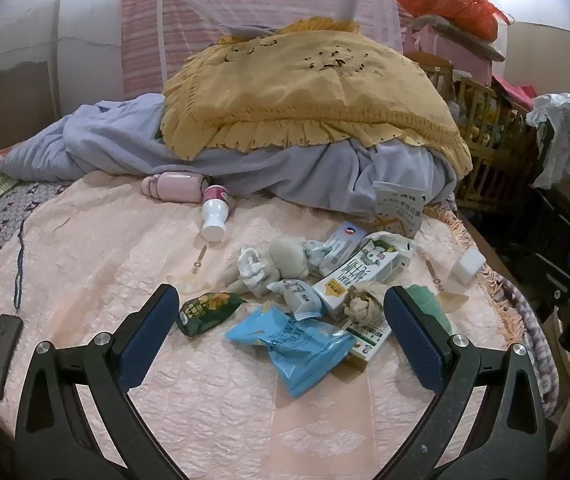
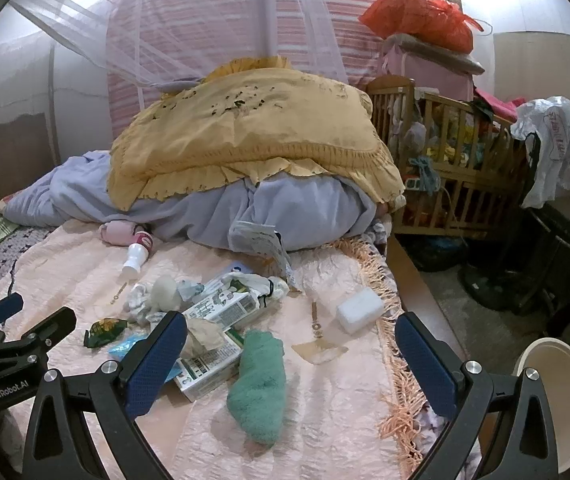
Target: Collect trash
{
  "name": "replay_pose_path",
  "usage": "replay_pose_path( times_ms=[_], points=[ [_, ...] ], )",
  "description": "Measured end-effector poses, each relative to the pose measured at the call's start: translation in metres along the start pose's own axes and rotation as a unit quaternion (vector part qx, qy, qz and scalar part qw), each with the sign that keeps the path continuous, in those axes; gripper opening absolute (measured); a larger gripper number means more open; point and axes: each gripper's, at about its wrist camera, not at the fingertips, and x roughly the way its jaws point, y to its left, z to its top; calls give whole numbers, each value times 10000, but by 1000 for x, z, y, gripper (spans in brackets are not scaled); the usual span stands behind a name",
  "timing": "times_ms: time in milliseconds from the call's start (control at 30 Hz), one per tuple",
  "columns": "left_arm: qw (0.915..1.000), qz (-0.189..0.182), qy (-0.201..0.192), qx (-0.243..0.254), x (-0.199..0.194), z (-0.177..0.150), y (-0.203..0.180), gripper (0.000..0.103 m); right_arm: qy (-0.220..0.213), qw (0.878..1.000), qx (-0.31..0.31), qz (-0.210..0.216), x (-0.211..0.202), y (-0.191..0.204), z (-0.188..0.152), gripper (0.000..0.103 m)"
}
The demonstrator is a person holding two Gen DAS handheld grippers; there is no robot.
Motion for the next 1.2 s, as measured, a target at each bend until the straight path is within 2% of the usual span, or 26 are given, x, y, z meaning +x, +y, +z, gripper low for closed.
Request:
replay_pose_path(
  times_ms=[867,1033,1200],
  points=[
    [9994,154,319,-30,24,-10,12,102,403,9991,-82,96,16,-1,-7,103],
    [9988,124,461,45,28,-15,14,102,644,9977,-90,168,25,-4,-13,103],
    [9968,-5,743,279,33,-25,25,102,1103,9931,-51,398,42,-10,-26,103]
  ],
)
